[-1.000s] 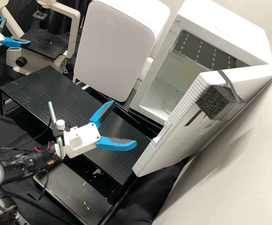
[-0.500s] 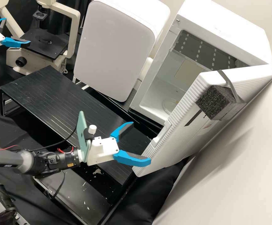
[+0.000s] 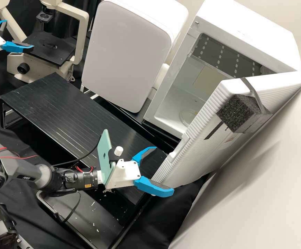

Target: Close the incubator door

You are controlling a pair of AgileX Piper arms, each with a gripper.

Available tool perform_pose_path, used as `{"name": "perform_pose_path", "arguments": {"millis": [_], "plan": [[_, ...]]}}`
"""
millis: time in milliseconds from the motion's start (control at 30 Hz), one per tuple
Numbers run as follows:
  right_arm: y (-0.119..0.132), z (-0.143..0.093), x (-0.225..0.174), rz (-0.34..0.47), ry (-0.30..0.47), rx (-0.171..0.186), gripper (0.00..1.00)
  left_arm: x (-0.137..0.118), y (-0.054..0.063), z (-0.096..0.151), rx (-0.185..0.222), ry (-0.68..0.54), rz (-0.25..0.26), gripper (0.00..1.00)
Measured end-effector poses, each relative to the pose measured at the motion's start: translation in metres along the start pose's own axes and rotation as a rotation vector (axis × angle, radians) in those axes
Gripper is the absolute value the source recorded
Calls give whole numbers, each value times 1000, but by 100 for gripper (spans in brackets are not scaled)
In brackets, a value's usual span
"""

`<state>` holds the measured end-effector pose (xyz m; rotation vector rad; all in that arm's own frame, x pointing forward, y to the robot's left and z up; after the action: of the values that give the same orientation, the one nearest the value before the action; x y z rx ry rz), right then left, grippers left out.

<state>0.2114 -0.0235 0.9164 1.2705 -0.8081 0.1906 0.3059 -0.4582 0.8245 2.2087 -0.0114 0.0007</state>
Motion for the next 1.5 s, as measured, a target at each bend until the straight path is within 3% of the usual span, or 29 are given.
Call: {"name": "perform_pose_path", "arguments": {"millis": [600,767,833,933,1033,1100,1200,1300,1500], "plan": [[-2,-28,-9,-72,157,394,100,0,0,0,0,0,0,100],[-2,-48,-21,-159,224,490,100,0,0,0,0,0,0,100],[-3,-61,-29,-211,299,495,100,0,0,0,0,0,0,100],[2,-85,-46,-264,481,485,100,0,0,0,0,0,0,100],[9,-100,-61,-275,634,477,100,0,0,0,0,0,0,100],[13,-104,-67,-258,679,470,100,0,0,0,0,0,0,100],[16,-103,-74,-243,684,461,100,0,0,0,0,0,0,100],[17,-100,-80,-208,643,424,100,0,0,0,0,0,0,100],[15,-89,-90,-214,578,434,100,0,0,0,0,0,0,100]]}}
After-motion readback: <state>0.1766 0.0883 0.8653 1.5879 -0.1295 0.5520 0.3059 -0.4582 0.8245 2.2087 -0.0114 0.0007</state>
